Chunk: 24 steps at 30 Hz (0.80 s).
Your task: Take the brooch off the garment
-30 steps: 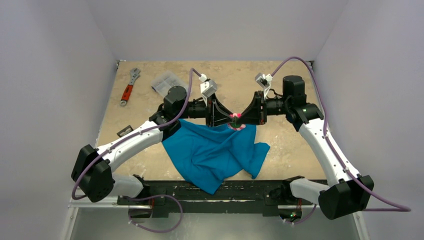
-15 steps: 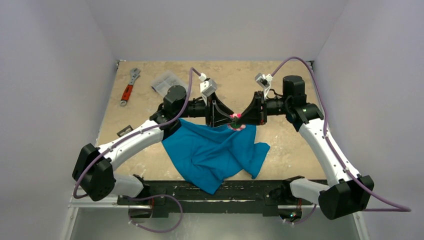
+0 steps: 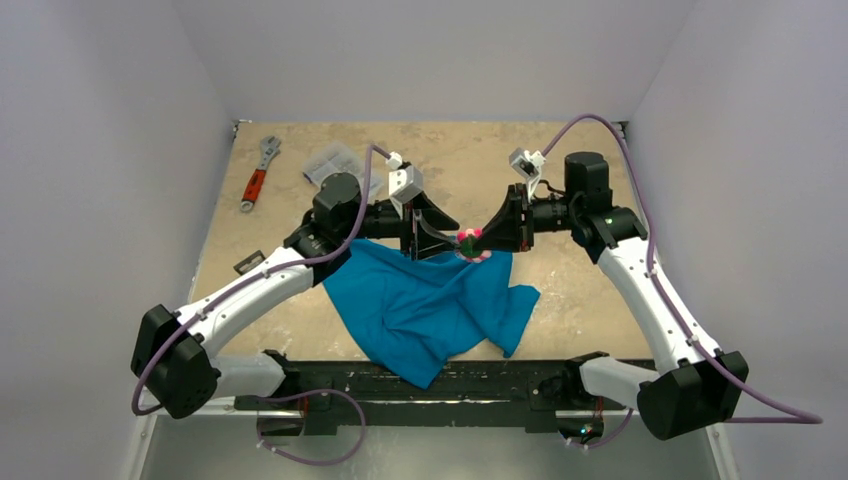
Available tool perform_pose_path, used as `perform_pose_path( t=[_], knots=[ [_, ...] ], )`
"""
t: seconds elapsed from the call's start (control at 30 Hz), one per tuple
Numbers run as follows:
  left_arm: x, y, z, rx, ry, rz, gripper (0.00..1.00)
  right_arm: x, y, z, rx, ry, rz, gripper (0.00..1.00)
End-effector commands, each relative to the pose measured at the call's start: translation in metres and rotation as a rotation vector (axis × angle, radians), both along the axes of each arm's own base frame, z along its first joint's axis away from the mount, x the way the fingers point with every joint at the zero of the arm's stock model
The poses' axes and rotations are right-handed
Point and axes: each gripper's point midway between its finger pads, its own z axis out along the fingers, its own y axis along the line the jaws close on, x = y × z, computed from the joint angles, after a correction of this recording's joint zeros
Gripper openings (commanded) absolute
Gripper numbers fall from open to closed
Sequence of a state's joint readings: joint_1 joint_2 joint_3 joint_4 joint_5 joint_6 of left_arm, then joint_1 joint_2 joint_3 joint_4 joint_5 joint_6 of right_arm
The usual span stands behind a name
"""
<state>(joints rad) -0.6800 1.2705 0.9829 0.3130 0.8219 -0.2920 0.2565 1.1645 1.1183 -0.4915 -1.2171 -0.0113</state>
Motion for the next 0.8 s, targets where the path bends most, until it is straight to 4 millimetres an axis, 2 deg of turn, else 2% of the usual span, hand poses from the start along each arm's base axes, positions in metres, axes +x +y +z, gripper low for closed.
perform_pose_path(
  t=[0.0,0.23,0.3,0.37,0.5,0.63,0.73,0.77],
  knots=[
    [-0.002,0.005,0.006,0.023,-0.108,-0.023,0.47,-0.003,0.000,0.017,0.008,-0.110,0.019,0.00],
    [0.001,0.000,0.009,0.028,-0.115,-0.041,0.40,-0.002,-0.002,0.021,-0.006,-0.167,0.021,0.00],
    [-0.002,0.000,0.009,0.031,-0.127,-0.064,0.44,0.000,-0.004,0.022,-0.026,-0.240,0.020,0.00],
    [-0.010,0.002,0.010,0.040,-0.153,-0.106,0.52,0.004,-0.008,0.023,-0.076,-0.374,0.023,0.00],
    [-0.019,0.015,0.009,0.130,-0.174,-0.129,0.59,0.019,-0.017,0.030,-0.194,-0.728,0.001,0.00],
    [-0.011,0.029,0.015,0.205,-0.103,-0.068,0.62,0.025,-0.016,0.039,-0.257,-1.016,-0.004,0.00],
    [0.000,0.042,0.020,0.216,-0.032,-0.002,0.61,0.025,-0.018,0.054,-0.250,-1.249,-0.045,0.00],
    [0.005,0.045,0.023,0.196,0.012,0.024,0.60,0.022,-0.019,0.053,-0.253,-1.335,-0.040,0.00]
  ],
)
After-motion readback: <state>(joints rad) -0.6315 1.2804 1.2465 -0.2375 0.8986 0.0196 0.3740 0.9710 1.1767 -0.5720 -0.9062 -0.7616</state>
